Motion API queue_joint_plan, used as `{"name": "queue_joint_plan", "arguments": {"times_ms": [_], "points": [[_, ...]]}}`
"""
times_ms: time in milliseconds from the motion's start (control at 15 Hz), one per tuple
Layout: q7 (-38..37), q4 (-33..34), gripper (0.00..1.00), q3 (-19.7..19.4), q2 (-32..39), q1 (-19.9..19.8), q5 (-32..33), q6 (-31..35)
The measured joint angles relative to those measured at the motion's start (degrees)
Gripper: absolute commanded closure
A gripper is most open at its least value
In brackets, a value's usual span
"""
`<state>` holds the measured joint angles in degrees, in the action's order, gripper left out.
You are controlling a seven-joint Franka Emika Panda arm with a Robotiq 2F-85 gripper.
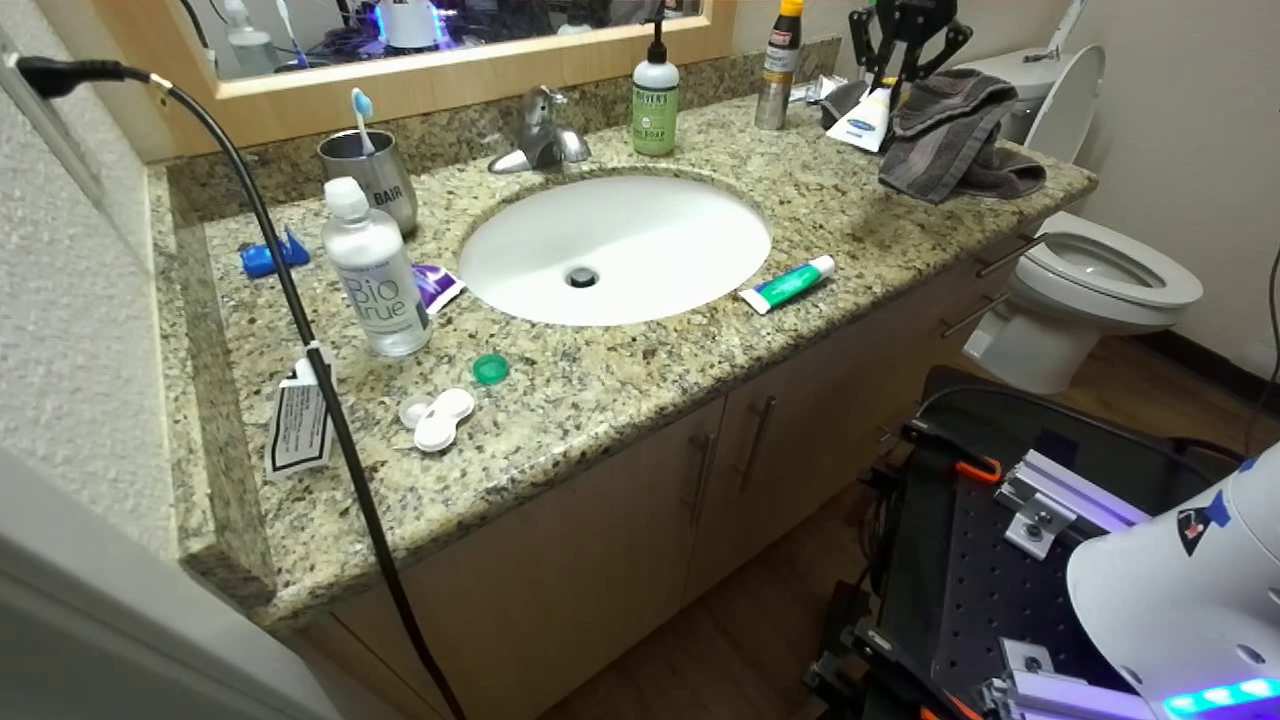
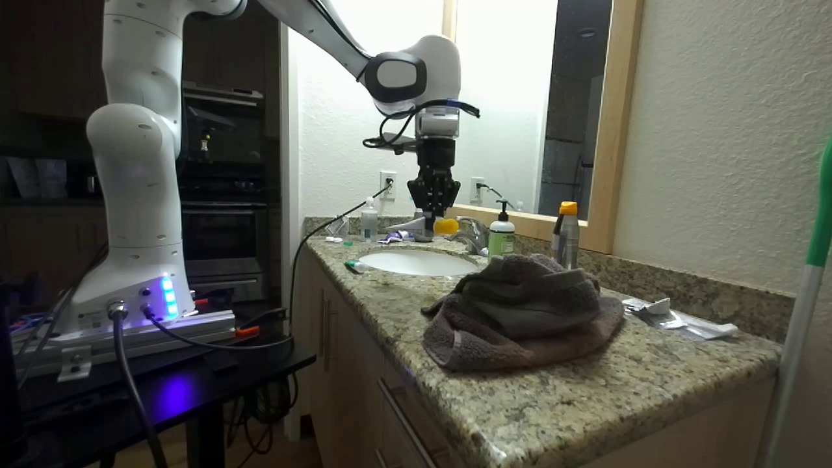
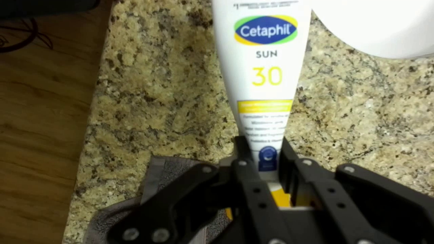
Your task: Move the right tube away from you
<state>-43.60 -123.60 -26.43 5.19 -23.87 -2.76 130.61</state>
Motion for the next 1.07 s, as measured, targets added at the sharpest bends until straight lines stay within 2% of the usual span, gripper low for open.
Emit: {"name": "queue_joint_plan", "arguments": {"times_ms": [133,200,400,533,800,1000,1067], "points": [[-0.01,0.28,0.77,0.01,-0.16,0.01,0.00,-0.46],[-0.01,0.28,0.94,0.01,-0.15,0.01,0.00,-0.49],[-0.59,0.33,0.94,0.03,0.02,0.01,0.01,-0.10],[-5.11,2.57,0.94,0.34,2.25,0.11,-2.06,-0.10],[-16.27,14.33,0.94,1.57,11.93,0.49,-9.61,-1.24],[-25.85,22.80,0.94,1.62,19.16,0.52,-10.75,-0.98],[-29.00,25.33,0.77,1.45,21.61,0.39,-10.75,-0.97]]}}
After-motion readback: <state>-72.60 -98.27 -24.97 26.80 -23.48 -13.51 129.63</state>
